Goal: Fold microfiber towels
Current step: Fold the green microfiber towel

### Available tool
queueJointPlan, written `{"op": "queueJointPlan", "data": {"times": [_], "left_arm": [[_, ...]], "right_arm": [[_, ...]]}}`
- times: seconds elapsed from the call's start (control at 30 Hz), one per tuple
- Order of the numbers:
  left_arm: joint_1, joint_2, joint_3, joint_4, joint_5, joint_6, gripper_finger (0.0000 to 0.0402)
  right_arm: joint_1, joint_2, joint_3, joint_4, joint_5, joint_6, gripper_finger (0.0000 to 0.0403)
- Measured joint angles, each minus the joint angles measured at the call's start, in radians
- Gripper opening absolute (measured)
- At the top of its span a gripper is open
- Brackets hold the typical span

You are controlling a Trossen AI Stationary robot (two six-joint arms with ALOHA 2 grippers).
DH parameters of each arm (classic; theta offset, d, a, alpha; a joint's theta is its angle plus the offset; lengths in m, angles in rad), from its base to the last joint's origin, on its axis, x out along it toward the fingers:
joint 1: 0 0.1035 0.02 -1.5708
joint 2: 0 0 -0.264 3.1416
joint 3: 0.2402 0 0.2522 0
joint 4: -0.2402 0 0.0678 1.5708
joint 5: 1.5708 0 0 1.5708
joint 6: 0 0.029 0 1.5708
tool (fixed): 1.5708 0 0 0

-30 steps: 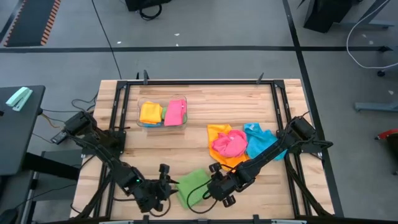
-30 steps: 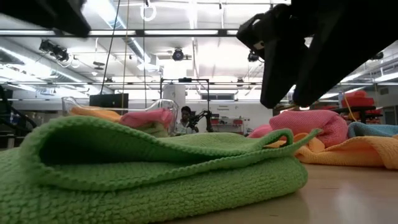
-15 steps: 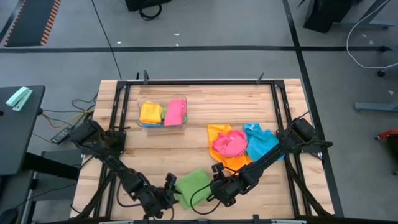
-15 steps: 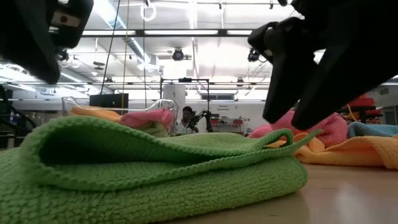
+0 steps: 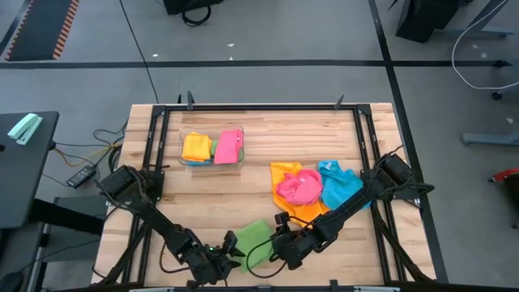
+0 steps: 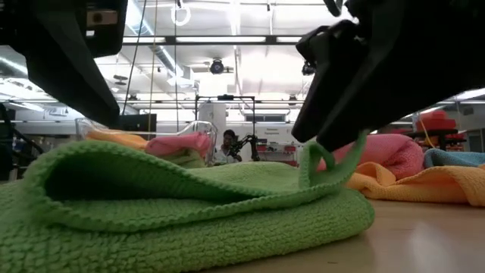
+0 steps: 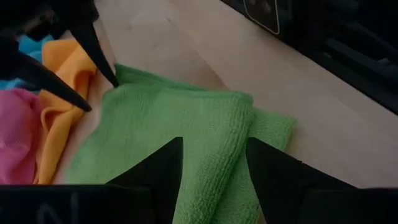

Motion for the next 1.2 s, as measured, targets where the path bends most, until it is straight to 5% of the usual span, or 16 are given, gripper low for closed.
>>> {"op": "queueJointPlan", "data": {"times": [0.37,0.7,1.1,1.2], "left_arm": [[0.018,0.0,0.0,-0.04,0.042,-0.019,0.0165],[0.047,0.0,0.0,-0.089,0.069,0.002,0.0138],[0.049,0.0,0.0,-0.066,0.103,-0.012,0.0015],[0.044,-0.013,0.0,-0.057,0.102,-0.015,0.0014]], "right_arm": [[0.023,-0.023,0.0,-0.095,-0.12,0.163,0.0151],[0.028,-0.024,0.0,-0.097,-0.117,0.161,0.0151],[0.028,-0.024,0.0,-0.097,-0.108,0.153,0.0151],[0.028,-0.024,0.0,-0.097,-0.098,0.153,0.0151]]}}
